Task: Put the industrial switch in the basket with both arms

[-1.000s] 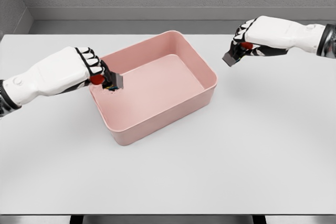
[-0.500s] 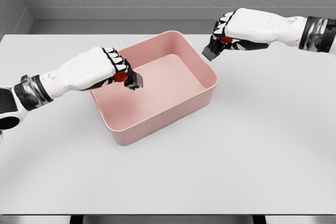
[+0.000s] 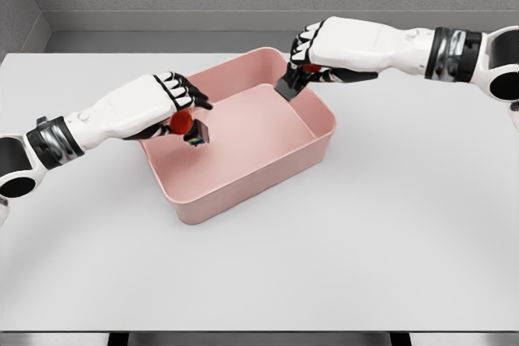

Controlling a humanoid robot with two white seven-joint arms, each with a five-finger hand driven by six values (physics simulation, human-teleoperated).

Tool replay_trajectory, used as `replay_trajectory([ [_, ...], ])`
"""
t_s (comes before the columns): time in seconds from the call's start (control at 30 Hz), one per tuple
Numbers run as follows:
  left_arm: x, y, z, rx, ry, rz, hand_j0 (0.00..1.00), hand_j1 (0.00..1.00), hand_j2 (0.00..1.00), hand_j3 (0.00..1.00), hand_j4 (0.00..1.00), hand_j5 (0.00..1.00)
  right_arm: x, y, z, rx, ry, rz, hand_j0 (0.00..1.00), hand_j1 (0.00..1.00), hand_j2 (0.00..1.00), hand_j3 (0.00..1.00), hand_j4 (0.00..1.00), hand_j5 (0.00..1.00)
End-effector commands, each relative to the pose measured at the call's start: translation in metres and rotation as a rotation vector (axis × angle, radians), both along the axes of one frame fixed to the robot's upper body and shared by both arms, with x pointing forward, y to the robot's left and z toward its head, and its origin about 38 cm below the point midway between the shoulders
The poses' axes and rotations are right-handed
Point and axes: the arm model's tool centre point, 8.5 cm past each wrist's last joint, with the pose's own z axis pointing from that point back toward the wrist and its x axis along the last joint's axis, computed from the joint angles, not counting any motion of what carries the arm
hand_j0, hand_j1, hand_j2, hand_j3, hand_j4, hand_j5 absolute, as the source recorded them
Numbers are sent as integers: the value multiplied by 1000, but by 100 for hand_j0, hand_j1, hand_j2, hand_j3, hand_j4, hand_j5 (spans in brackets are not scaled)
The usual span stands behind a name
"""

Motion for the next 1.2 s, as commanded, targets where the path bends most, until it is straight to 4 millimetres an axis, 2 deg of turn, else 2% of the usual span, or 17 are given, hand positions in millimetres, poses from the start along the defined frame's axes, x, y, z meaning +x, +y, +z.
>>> replay_trajectory([
  [0.0, 0, 2, 2, -10, 0, 4, 100, 100, 100, 100, 100, 100, -1, 5, 0, 11, 4, 9, 52, 52, 52, 52, 52, 52],
  [0.07, 0, 2, 4, -13, -5, 2, 100, 100, 100, 100, 100, 100, -1, 5, 0, 14, 4, 9, 87, 87, 87, 87, 87, 87],
  [0.1, -1, 0, 5, -17, -9, -2, 100, 100, 100, 100, 100, 100, 0, 5, 1, 19, 1, 8, 100, 100, 100, 100, 100, 100],
  [0.2, -1, -2, 5, -22, -9, -7, 100, 100, 100, 100, 100, 100, -4, 13, 3, 27, -7, 33, 100, 100, 100, 100, 100, 100],
  [0.3, -2, -5, 6, -23, -14, -16, 100, 100, 100, 100, 100, 100, -8, 36, 4, 55, -8, 83, 100, 100, 100, 100, 100, 100],
  [0.4, -2, -6, 6, -25, -13, -17, 100, 100, 100, 100, 100, 100, -7, 30, 6, 50, -12, 70, 100, 100, 100, 100, 100, 100],
  [0.53, -6, -1, 3, -27, 1, -14, 100, 100, 100, 100, 100, 100, -3, -12, 16, 29, -36, -19, 100, 100, 100, 100, 100, 100],
  [0.57, -13, -6, 11, -54, -6, -41, 100, 100, 100, 100, 100, 100, -3, -21, 17, 24, -35, -38, 100, 100, 100, 100, 100, 100],
  [0.6, -24, 21, 29, -7, -12, -36, 100, 100, 100, 100, 100, 100, -3, -36, 18, 13, -32, -67, 100, 100, 100, 100, 100, 100],
  [0.67, -38, 32, 33, 25, -4, -44, 100, 100, 100, 100, 100, 100, -3, -48, 20, 10, -30, -91, 100, 100, 100, 100, 100, 100],
  [0.7, -40, 42, 38, 55, -6, -34, 100, 100, 100, 100, 100, 100, -3, -64, 18, 9, -24, -128, 100, 100, 100, 100, 100, 100],
  [0.73, -41, 49, 49, 69, -25, -24, 100, 100, 100, 100, 100, 100, -5, -72, 17, 17, -21, -145, 100, 100, 100, 100, 100, 100],
  [0.77, -44, 56, 50, 60, -27, -5, 100, 100, 100, 100, 100, 100, -6, -82, 16, 4, -16, -167, 100, 100, 100, 100, 100, 100],
  [0.83, -53, 85, 68, 72, -69, 66, 100, 100, 100, 100, 100, 100, -8, -96, 9, -13, 4, -197, 100, 100, 100, 100, 100, 100],
  [0.87, -56, 93, 64, 72, -60, 89, 100, 100, 100, 100, 100, 100, -6, -104, 7, -20, 12, -220, 100, 100, 100, 100, 100, 100],
  [1.07, -55, 100, 66, 85, -57, 105, 100, 100, 100, 100, 100, 100, -7, -130, -3, -32, 51, -281, 100, 100, 100, 100, 100, 100],
  [1.17, -58, 95, 53, 70, -27, 96, 100, 100, 100, 100, 100, 100, -7, -132, -2, -32, 50, -284, 100, 100, 100, 100, 100, 100],
])
